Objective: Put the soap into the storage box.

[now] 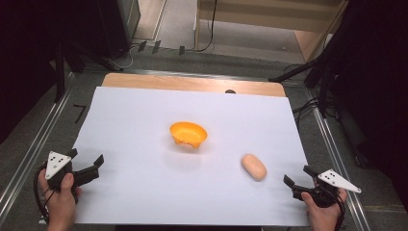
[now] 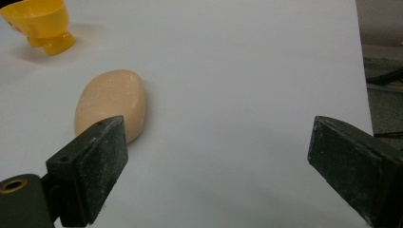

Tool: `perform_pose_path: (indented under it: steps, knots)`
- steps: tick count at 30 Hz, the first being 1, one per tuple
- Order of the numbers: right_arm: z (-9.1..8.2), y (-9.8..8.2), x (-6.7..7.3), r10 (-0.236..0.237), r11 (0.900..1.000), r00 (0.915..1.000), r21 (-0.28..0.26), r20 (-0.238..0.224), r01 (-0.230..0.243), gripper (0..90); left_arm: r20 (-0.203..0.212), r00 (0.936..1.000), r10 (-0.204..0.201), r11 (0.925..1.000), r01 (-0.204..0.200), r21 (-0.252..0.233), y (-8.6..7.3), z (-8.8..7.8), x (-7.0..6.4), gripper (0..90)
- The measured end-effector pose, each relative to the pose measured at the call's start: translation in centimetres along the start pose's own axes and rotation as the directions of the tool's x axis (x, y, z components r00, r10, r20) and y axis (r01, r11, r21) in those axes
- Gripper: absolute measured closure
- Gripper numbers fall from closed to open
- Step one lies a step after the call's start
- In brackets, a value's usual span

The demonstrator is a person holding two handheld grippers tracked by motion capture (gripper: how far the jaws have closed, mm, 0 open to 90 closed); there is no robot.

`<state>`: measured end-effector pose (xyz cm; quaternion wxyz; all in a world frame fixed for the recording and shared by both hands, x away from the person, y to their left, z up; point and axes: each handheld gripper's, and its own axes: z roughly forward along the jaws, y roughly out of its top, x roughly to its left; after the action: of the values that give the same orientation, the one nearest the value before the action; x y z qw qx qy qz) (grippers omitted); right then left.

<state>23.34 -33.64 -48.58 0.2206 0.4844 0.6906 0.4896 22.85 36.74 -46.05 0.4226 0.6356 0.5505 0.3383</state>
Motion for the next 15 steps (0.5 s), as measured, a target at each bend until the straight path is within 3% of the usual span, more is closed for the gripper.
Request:
perform_pose_path:
  steps: [6,9,15]
  knots:
    - [0.5,0.6,0.6,-0.011,0.999,0.9998,0.035,0.016,0.011,9.2,0.002,1.0000,0.006,1.0000,-0.006,-0.005,0.0,-0.1,0.0,7.4]
    - [1.0,1.1,1.2,-0.055,0.995,0.9985,0.078,-0.007,0.055,14.5,-0.002,1.0000,0.005,1.0000,-0.005,-0.001,0.0,0.0,0.0,7.4]
    - [2.2,2.1,2.1,-0.117,0.971,0.9930,0.210,0.018,0.111,17.2,-0.003,1.0000,0.009,1.0000,-0.009,-0.003,0.0,0.0,-0.1,7.4]
